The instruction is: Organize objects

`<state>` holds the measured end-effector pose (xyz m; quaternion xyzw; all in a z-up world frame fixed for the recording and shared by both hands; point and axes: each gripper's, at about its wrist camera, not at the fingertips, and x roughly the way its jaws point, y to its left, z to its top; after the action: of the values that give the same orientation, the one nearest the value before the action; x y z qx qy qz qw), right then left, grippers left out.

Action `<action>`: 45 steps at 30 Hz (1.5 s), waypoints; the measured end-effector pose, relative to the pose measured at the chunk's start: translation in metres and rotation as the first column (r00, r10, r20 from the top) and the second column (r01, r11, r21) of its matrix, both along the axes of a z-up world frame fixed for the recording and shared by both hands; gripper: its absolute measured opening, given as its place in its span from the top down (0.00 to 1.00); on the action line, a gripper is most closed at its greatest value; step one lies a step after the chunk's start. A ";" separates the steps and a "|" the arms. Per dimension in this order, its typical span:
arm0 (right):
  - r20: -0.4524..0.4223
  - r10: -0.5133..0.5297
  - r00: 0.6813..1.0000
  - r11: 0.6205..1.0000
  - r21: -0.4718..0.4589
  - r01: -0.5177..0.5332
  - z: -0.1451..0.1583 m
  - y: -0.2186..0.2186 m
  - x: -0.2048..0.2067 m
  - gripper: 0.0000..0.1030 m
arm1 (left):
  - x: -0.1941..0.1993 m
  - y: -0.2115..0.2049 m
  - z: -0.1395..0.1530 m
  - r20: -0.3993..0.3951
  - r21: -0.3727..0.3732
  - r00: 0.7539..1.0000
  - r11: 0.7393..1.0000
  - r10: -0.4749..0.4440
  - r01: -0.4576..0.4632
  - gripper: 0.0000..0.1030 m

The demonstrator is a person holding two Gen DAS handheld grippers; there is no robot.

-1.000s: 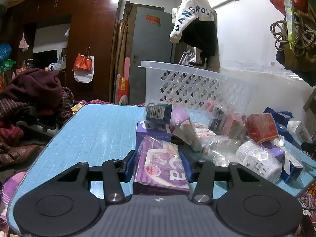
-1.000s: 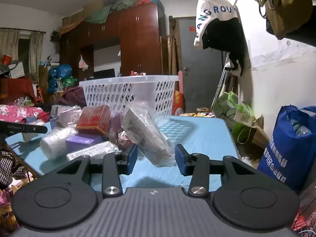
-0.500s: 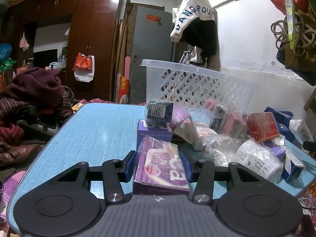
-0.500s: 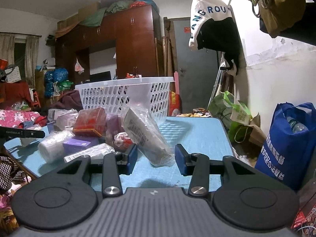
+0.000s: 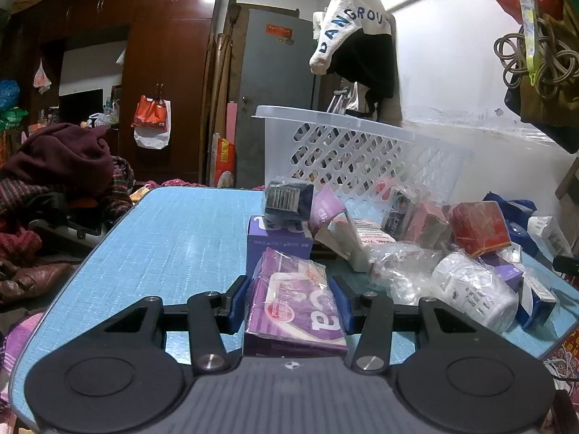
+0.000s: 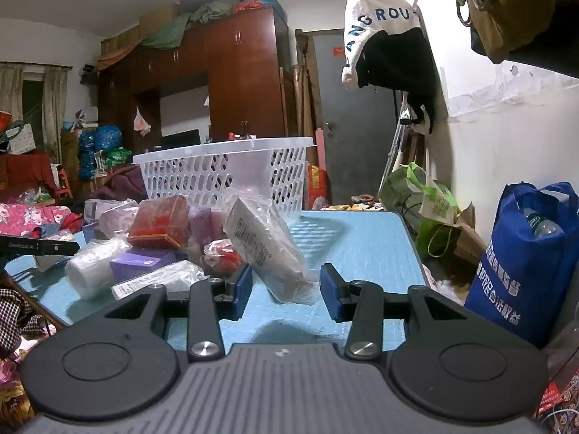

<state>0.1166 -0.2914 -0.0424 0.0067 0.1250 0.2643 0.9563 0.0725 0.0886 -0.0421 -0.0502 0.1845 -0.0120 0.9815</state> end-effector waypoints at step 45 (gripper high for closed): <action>-0.006 -0.018 1.000 1.000 0.010 0.018 0.001 -0.005 0.000 0.57 | 0.000 0.001 0.000 0.008 -0.002 1.000 1.000 0.010 -0.010 0.50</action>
<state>0.1170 -0.2966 -0.0416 0.0134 0.1264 0.2565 0.9581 0.0722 0.0892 -0.0416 -0.0520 0.1805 -0.0075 0.9822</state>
